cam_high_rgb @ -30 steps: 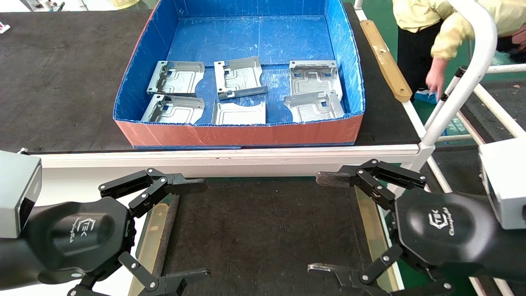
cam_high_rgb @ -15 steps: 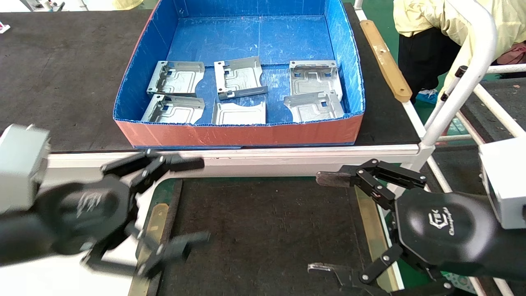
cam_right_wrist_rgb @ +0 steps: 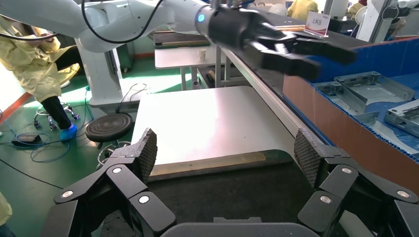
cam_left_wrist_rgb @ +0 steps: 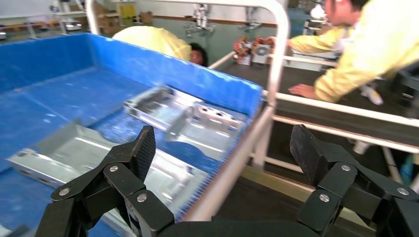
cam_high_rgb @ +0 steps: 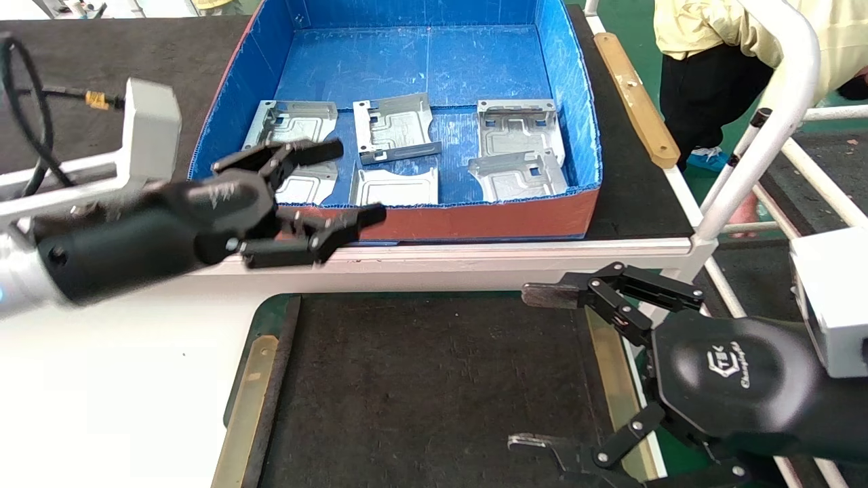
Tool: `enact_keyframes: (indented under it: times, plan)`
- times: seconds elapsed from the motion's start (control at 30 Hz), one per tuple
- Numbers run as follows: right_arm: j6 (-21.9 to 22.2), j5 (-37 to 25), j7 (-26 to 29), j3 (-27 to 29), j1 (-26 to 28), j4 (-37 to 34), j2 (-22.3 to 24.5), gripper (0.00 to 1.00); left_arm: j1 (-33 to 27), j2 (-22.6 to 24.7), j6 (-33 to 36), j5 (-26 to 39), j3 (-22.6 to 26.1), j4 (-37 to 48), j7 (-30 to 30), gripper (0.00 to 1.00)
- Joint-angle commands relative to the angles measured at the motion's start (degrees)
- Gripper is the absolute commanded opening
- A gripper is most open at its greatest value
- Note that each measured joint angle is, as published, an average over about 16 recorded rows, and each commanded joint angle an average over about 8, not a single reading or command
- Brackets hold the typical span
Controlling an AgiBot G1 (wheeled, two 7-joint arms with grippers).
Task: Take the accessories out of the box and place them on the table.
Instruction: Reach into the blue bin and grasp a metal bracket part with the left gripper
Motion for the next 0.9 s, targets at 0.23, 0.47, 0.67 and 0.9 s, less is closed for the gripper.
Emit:
enact_keyframes:
  times: [0.23,0.47,0.67,0.9]
  plan:
    - [0.0,0.0,0.0,0.0,0.0,0.0,0.0,1.0,-3.7,3.1,-3.7,3.7,1.4,3.8,0.6,1.0]
    - [0.0,0.0,0.0,0.0,0.0,0.0,0.0,1.0,-7.5,6.2,-6.7,7.6,2.7,9.2,3.2,1.0]
    - [0.0,0.0,0.0,0.0,0.0,0.0,0.0,1.0,-11.1,8.9,-9.0,10.1,3.4,15.2,5.4,1.0]
    - [0.0,0.0,0.0,-0.1,0.0,0.0,0.0,1.0,-14.0,11.0,-11.1,12.2,4.0,21.6,7.7,1.0]
